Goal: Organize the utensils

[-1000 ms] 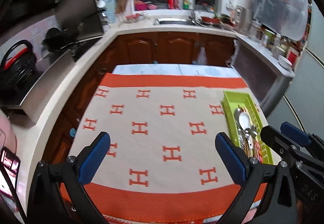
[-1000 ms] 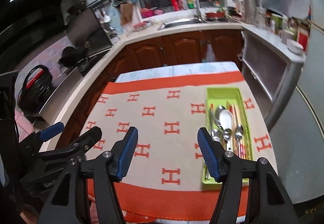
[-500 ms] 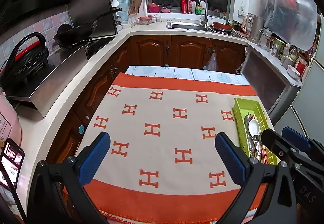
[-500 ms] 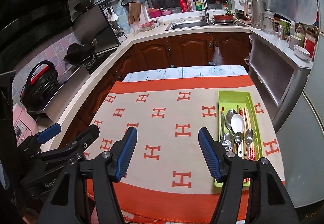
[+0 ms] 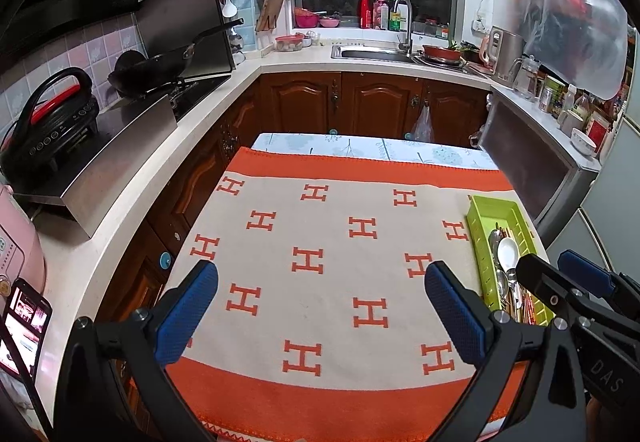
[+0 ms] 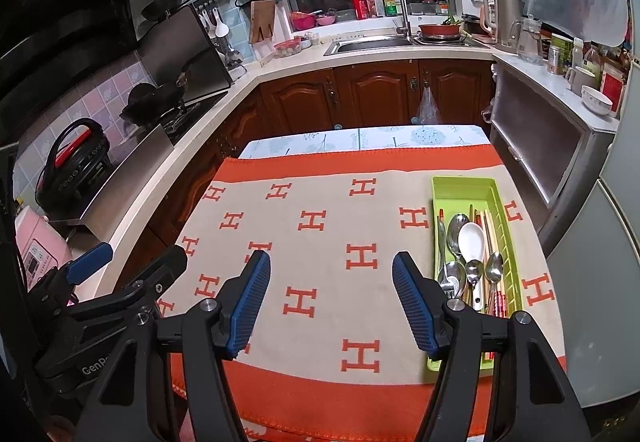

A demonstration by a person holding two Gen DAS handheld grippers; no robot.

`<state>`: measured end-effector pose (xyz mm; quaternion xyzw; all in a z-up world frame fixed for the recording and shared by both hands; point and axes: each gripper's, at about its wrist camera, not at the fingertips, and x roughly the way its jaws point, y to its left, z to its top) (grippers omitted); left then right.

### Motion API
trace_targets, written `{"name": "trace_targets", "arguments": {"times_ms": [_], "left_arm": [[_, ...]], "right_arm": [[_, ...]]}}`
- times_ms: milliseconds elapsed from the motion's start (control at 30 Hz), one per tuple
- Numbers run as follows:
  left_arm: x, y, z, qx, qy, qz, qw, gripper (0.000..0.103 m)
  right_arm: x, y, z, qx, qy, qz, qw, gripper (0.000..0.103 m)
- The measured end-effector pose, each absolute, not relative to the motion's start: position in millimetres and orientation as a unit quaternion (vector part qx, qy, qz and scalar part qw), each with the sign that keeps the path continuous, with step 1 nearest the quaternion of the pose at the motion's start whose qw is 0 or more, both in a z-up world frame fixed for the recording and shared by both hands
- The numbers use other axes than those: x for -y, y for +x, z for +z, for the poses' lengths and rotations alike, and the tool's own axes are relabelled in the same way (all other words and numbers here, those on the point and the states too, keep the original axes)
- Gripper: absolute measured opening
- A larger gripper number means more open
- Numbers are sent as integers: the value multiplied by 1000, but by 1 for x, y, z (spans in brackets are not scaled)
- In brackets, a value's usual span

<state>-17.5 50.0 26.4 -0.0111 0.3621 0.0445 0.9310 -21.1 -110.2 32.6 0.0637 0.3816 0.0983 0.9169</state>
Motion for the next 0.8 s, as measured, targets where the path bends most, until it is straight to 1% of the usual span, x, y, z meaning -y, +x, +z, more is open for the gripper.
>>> {"name": "trace_targets", "arguments": {"times_ms": [800], "left_arm": [[-54,-15,18,-372,-17,46,927,102]], "right_arm": [[105,-12,24,-390,57,100,914,65]]}}
